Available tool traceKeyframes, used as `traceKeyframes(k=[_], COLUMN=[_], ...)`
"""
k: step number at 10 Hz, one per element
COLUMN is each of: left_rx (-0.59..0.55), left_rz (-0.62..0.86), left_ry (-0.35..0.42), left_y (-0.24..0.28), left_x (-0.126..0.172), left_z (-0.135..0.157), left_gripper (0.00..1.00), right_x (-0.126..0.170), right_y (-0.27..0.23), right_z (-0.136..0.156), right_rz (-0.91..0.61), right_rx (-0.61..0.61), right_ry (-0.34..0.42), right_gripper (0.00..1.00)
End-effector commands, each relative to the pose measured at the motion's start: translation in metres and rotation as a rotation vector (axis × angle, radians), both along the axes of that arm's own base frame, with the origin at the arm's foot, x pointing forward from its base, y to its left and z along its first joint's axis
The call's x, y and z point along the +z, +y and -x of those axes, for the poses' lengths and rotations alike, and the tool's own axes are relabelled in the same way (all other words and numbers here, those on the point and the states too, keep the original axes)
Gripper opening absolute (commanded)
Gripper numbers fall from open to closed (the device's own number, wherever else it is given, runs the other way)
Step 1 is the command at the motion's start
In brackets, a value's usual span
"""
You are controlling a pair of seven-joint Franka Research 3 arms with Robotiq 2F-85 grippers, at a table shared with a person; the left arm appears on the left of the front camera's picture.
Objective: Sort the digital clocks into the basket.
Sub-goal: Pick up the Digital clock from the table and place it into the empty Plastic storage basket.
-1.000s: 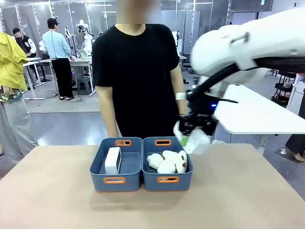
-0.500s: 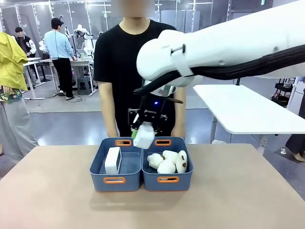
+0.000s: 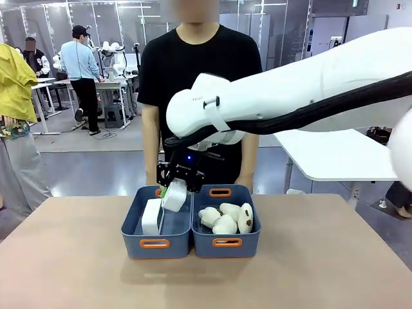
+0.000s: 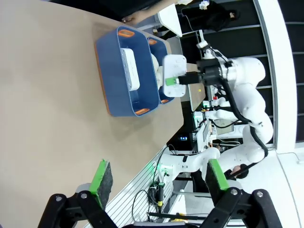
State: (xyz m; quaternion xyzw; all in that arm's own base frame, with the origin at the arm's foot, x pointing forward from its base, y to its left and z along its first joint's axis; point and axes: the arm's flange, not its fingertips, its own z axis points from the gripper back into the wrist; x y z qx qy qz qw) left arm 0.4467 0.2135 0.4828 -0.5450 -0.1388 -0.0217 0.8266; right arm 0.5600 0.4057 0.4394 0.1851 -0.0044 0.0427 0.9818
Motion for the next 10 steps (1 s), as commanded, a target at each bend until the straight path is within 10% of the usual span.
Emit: traceKeyframes(k=[1, 6, 9, 10], left_rx=[0.016, 0.016, 0.016, 0.016], left_rz=[-0.007, -0.007, -0.007, -0.007], left_ry=[0.006, 0.006, 0.006, 0.006], left_y=[-0.002, -0.002, -0.002, -0.002], left_x=[0.003, 0.003, 0.003, 0.003], left_z=[-0.002, -0.002, -0.002, -0.002], left_gripper=[1.0, 1.0, 1.0, 1.0], right_x=[-0.015, -0.058, -0.054, -0.053], right_y=[0.012, 0.017, 0.018, 0.015], right_z=[-0.021, -0.048, -0.042, -0.044], right_rz=[0.02, 0.067, 0.062, 0.072], right_rx=[-0.034, -0.08, -0.069, -0.078], right_ry=[0.055, 0.126, 0.123, 0.115], right_gripper=[0.53, 0.53, 1.0, 1.0])
